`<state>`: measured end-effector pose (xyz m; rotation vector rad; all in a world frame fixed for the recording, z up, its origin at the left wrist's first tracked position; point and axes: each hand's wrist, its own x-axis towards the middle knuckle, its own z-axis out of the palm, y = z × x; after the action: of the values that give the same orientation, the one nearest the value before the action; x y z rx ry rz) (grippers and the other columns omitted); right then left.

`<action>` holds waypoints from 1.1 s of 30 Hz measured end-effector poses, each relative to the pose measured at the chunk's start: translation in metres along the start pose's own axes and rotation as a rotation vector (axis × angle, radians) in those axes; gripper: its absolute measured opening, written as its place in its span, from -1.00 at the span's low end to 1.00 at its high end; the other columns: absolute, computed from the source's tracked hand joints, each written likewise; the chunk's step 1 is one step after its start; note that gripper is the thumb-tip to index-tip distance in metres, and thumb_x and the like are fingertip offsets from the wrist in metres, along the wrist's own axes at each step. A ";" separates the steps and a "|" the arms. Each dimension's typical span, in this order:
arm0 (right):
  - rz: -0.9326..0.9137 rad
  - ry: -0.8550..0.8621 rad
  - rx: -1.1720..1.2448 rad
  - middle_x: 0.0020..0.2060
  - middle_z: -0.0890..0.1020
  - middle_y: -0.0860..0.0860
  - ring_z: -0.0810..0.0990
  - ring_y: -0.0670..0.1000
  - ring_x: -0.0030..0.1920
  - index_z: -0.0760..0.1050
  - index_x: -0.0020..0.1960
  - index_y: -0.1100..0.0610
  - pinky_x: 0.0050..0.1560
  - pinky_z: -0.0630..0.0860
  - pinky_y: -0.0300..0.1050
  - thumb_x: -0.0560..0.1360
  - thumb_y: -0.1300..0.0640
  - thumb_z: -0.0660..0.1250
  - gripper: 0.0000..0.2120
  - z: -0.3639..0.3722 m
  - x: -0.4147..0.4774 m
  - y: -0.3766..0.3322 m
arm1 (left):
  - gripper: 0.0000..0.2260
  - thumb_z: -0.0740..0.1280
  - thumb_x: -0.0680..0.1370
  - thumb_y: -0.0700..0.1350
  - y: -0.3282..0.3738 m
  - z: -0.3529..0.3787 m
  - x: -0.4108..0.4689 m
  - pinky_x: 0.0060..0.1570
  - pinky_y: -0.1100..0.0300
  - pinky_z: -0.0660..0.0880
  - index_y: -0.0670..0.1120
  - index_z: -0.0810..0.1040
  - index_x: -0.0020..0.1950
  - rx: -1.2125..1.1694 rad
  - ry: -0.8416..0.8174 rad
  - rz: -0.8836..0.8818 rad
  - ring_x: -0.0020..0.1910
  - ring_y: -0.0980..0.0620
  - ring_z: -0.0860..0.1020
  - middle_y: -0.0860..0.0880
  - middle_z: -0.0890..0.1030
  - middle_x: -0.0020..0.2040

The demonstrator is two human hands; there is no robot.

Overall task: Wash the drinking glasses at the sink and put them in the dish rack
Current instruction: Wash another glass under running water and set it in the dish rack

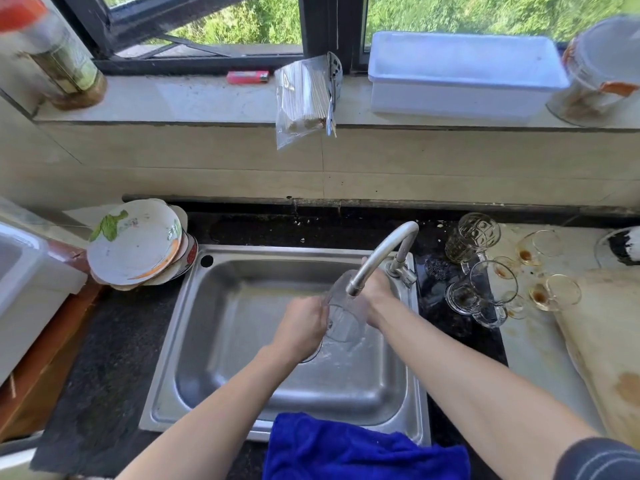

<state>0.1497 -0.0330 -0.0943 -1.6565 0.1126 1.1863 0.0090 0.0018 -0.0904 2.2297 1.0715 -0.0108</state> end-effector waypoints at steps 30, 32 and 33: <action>-0.156 -0.010 -0.326 -0.18 0.47 -0.10 0.44 -0.01 -0.10 0.51 0.02 0.09 0.00 0.44 -0.06 0.49 0.05 0.32 -0.84 0.010 -0.026 0.000 | -0.68 0.15 0.61 -0.18 -0.004 0.000 0.008 -0.25 0.03 0.24 -0.12 0.27 -0.36 -0.063 -0.002 -0.093 -0.16 -0.30 0.48 -0.31 0.56 -0.20; -0.248 -0.132 -0.345 0.05 0.44 -0.11 0.43 -0.04 0.07 0.42 0.32 0.07 0.13 0.40 -0.11 0.49 0.05 0.38 -0.58 0.012 -0.037 0.013 | -0.74 0.15 0.61 -0.19 -0.010 -0.002 0.006 -0.22 0.02 0.28 -0.19 0.41 -0.27 -0.103 0.013 -0.101 -0.17 -0.29 0.49 -0.29 0.58 -0.19; -0.217 -0.150 -0.301 0.07 0.49 -0.06 0.46 -0.01 0.10 0.45 0.31 0.13 0.15 0.40 -0.09 0.52 0.06 0.37 -0.61 0.008 -0.036 0.005 | -0.74 0.16 0.61 -0.19 -0.011 -0.002 0.004 -0.23 0.03 0.27 -0.19 0.44 -0.27 -0.103 0.018 -0.086 -0.20 -0.27 0.49 -0.26 0.58 -0.22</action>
<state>0.1229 -0.0453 -0.0710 -1.7782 -0.3471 1.1971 0.0031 0.0105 -0.0956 2.0944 1.1511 0.0278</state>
